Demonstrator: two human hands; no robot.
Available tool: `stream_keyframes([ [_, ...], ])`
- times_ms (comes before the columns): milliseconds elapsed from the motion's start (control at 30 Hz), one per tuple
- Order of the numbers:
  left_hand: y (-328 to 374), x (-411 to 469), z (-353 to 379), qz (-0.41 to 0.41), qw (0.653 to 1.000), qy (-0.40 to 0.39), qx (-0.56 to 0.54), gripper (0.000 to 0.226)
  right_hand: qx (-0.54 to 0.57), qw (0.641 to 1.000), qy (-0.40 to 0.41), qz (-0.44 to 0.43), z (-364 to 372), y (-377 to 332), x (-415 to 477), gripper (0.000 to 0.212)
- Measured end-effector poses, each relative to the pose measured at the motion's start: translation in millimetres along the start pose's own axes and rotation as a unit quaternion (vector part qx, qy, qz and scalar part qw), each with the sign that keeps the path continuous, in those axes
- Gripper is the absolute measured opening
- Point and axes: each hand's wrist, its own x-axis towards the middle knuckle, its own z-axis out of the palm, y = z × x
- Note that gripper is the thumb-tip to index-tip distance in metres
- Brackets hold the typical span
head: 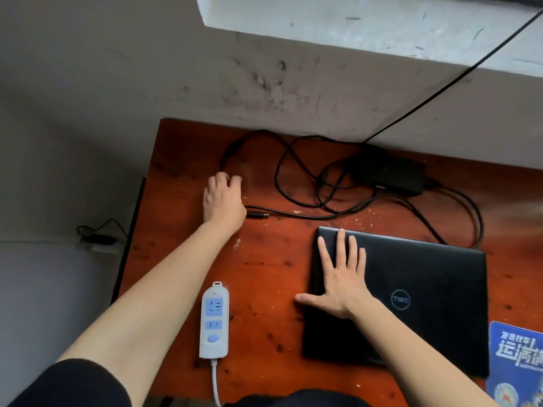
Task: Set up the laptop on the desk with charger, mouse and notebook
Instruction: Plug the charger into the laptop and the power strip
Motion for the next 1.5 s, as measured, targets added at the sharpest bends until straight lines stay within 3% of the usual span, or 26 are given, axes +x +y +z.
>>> stream_keyframes([
  [67, -6, 7, 3, 0.064, 0.997, -0.035, 0.003, 0.048, -0.002, 1.0, 0.001, 0.0, 0, 0, 1, 0.137],
  [300, -37, 1, -2, 0.136, 0.981, -0.115, -0.076, 0.032, -0.005, 1.0, -0.008, 0.003, 1, 0, 0, 0.135],
  [433, -27, -16, 3, 0.132, 0.978, -0.148, -0.059, 0.044, -0.002, 1.0, -0.011, 0.001, -1, -2, -1, 0.135],
  [633, -12, -35, 5, 0.119, 0.987, -0.085, -0.062, 0.04, 0.002, 1.0, -0.001, -0.003, -1, -1, -2, 0.134],
  [733, -14, -29, -3, 0.12, 0.986, -0.1, -0.057, 0.036, 0.002, 1.0, 0.006, -0.004, 1, 0, -2, 0.134],
  [867, -25, -21, -9, 0.135, 0.985, -0.11, -0.005, 0.048, 0.002, 1.0, 0.013, -0.006, 3, 1, -1, 0.135],
  [1067, -38, -4, -9, 0.122, 0.991, -0.058, 0.015, 0.024, 0.002, 1.0, 0.017, -0.007, 5, 2, 0, 0.134],
  [1200, -33, 4, -6, 0.131, 0.989, -0.059, 0.044, 0.025, 0.005, 1.0, 0.022, -0.008, 8, 3, 1, 0.134],
  [1267, -28, 4, -10, 0.117, 0.993, -0.026, 0.015, 0.024, 0.006, 1.0, 0.025, -0.006, 8, 2, 2, 0.134],
  [1367, -13, -1, -21, 0.073, 0.991, 0.097, -0.061, 0.021, 0.005, 0.999, 0.033, -0.009, 8, 2, 5, 0.135],
  [1433, -1, -12, -25, 0.117, 0.979, 0.142, -0.086, 0.019, 0.006, 0.999, 0.035, -0.01, 9, 2, 3, 0.135],
  [1500, 8, -31, -23, 0.182, 0.97, 0.133, -0.093, 0.021, 0.003, 0.999, 0.043, -0.012, 10, 2, 1, 0.135],
])
